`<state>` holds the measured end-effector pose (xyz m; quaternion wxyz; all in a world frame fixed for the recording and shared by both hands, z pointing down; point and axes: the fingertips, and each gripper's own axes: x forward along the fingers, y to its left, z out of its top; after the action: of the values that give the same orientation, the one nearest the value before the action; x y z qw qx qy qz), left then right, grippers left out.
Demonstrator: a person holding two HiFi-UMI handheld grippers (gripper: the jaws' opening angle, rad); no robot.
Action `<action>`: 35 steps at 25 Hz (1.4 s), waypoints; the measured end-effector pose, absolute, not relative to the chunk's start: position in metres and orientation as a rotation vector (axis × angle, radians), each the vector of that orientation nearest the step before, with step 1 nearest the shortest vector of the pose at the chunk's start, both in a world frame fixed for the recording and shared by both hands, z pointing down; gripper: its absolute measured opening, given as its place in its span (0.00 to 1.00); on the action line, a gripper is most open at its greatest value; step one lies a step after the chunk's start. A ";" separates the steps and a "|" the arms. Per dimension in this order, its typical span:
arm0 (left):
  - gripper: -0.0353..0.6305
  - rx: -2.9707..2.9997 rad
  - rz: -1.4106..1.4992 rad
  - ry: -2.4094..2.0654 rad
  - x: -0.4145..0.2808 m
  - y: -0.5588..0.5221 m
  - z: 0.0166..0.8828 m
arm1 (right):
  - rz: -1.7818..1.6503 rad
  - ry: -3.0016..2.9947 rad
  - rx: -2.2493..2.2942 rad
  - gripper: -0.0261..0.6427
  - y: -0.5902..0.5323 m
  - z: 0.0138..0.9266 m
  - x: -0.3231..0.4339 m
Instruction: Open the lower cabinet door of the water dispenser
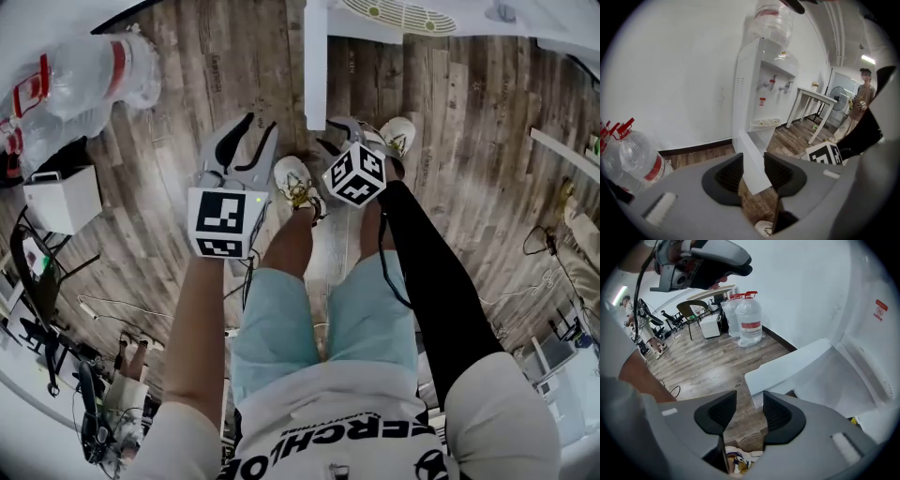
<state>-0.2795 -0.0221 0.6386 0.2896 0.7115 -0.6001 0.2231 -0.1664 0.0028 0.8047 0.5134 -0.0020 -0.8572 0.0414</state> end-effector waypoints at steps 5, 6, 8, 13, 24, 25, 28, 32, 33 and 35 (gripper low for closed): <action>0.35 1.881 0.581 -1.617 -0.293 -0.007 0.640 | 0.057 -2.062 -0.048 0.31 0.013 0.804 -0.191; 0.35 1.874 0.576 -1.620 -0.296 -0.004 0.640 | 0.044 -2.060 -0.056 0.31 0.014 0.804 -0.196; 0.35 1.864 0.570 -1.627 -0.303 0.003 0.642 | 0.022 -2.060 -0.064 0.31 0.016 0.803 -0.206; 0.35 1.832 0.546 -1.654 -0.321 0.016 0.645 | 0.008 -2.060 -0.075 0.31 0.022 0.804 -0.226; 0.35 1.767 0.491 -1.724 -0.361 0.032 0.644 | -0.030 -2.056 -0.116 0.31 0.028 0.803 -0.275; 0.35 1.763 0.490 -1.726 -0.365 0.034 0.645 | -0.034 -2.057 -0.119 0.31 0.027 0.804 -0.280; 0.35 1.748 0.485 -1.735 -0.373 0.037 0.647 | -0.028 -2.059 -0.129 0.31 0.027 0.804 -0.297; 0.35 1.730 0.461 -1.748 -0.378 0.039 0.646 | -0.032 -2.066 -0.145 0.31 0.020 0.802 -0.312; 0.35 1.726 0.459 -1.750 -0.378 0.039 0.647 | -0.040 -2.067 -0.150 0.31 0.019 0.801 -0.315; 0.35 1.717 0.458 -1.752 -0.378 0.040 0.647 | -0.049 -2.069 -0.163 0.31 0.017 0.801 -0.320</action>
<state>-0.3784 0.0402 0.6469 0.3175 0.6524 -0.6658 0.1740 -0.3201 0.0175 0.8006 0.5080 -0.0678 -0.8585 -0.0202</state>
